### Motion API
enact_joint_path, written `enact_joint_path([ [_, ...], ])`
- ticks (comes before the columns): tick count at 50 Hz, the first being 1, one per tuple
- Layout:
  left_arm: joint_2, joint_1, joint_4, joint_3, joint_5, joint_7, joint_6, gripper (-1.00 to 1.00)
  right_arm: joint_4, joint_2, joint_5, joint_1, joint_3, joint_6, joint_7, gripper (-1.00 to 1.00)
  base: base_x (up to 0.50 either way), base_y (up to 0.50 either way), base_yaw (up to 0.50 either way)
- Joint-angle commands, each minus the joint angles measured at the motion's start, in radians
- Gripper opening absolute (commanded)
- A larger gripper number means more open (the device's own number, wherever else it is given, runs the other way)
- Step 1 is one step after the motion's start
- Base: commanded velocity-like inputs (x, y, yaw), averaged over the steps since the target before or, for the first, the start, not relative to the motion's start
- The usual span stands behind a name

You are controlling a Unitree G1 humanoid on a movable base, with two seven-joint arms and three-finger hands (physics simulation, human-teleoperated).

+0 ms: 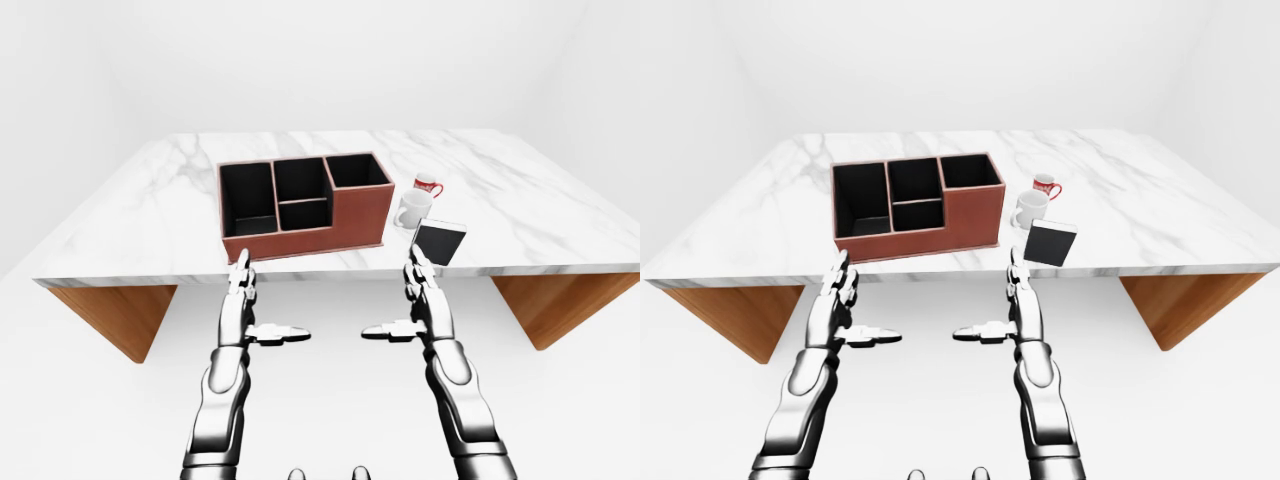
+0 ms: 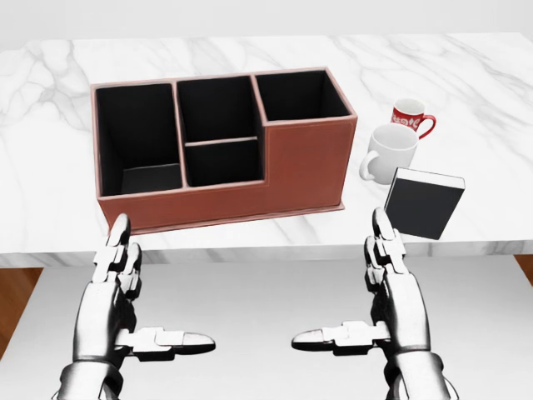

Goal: Pick up the book and place it in the right compartment of the caddy.

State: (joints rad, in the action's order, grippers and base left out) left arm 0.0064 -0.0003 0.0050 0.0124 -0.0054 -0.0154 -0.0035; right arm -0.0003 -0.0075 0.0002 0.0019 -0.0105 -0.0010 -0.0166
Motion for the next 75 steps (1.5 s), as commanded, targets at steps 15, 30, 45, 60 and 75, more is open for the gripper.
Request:
enact_joint_path([
  [15,0.031,0.004,-0.162,0.058,-0.021,-0.027,0.084,1.0,-0.316,-0.051,0.056,0.033,-0.137,0.088,-0.024,1.0,0.0,0.0,0.0],
  [30,0.1,-0.049,-0.485,0.333,-0.199,0.109,0.091,1.0,-0.699,-0.07,0.212,0.035,-0.374,0.088,-0.031,1.0,0.0,0.0,0.0],
  [45,0.111,-0.038,-0.492,0.367,-0.25,0.203,0.091,1.0,-0.689,-0.081,0.232,0.03,-0.392,0.088,-0.008,1.0,0.0,0.0,0.0],
  [60,0.106,-0.033,-0.494,0.351,-0.246,0.208,0.091,1.0,-0.692,-0.08,0.229,0.032,-0.388,0.088,-0.008,1.0,0.14,0.0,0.0],
  [75,0.104,-0.033,-0.497,0.351,-0.245,0.204,0.091,1.0,-0.686,-0.077,0.221,0.033,-0.381,0.088,-0.008,1.0,0.25,0.0,0.0],
])
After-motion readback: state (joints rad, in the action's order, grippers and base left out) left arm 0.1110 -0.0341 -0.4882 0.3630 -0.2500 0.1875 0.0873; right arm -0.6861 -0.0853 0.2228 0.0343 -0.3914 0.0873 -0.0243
